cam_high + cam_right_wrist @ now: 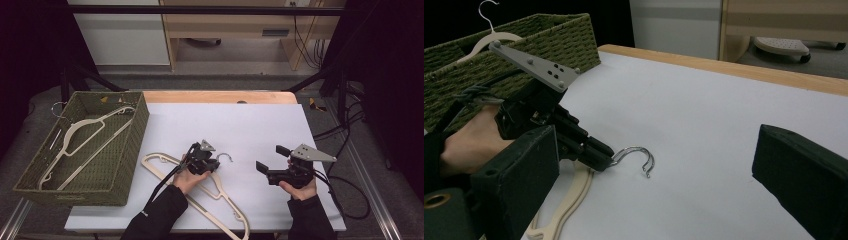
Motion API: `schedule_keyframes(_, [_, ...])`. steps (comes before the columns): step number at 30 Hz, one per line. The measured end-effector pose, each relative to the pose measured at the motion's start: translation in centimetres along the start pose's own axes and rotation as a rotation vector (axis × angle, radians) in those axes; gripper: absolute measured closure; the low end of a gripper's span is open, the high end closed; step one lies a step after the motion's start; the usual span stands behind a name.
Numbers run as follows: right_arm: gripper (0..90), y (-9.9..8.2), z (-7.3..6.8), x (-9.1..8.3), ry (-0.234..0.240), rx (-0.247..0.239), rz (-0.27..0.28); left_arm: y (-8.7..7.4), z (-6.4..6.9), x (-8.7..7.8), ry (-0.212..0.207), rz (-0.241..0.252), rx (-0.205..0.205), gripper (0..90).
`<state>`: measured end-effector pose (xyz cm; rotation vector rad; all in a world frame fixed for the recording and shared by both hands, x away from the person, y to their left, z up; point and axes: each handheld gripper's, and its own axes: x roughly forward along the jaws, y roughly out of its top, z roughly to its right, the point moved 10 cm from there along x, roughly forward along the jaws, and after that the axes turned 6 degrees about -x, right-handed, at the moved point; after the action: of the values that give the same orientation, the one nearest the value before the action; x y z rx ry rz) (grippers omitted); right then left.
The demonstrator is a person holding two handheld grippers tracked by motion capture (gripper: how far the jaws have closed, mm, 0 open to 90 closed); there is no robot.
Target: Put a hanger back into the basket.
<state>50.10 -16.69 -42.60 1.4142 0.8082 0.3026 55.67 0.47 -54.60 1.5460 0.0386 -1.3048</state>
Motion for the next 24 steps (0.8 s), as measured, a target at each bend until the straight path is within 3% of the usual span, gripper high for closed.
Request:
schedule_keyframes(7, [5.1,-0.1,0.0,0.1,0.004,-0.003,-0.003,0.0,0.1,0.1,0.004,-0.010,-0.035,85.9])
schedule_keyframes(15, [5.4,-0.4,-0.5,0.6,0.017,0.003,-0.012,0.1,0.4,-0.5,0.029,-0.004,-0.033,87.7])
schedule_keyframes(24, [7.1,-0.9,-1.1,1.5,0.033,0.011,-0.033,0.7,1.0,-2.0,0.038,0.048,-0.013,88.3])
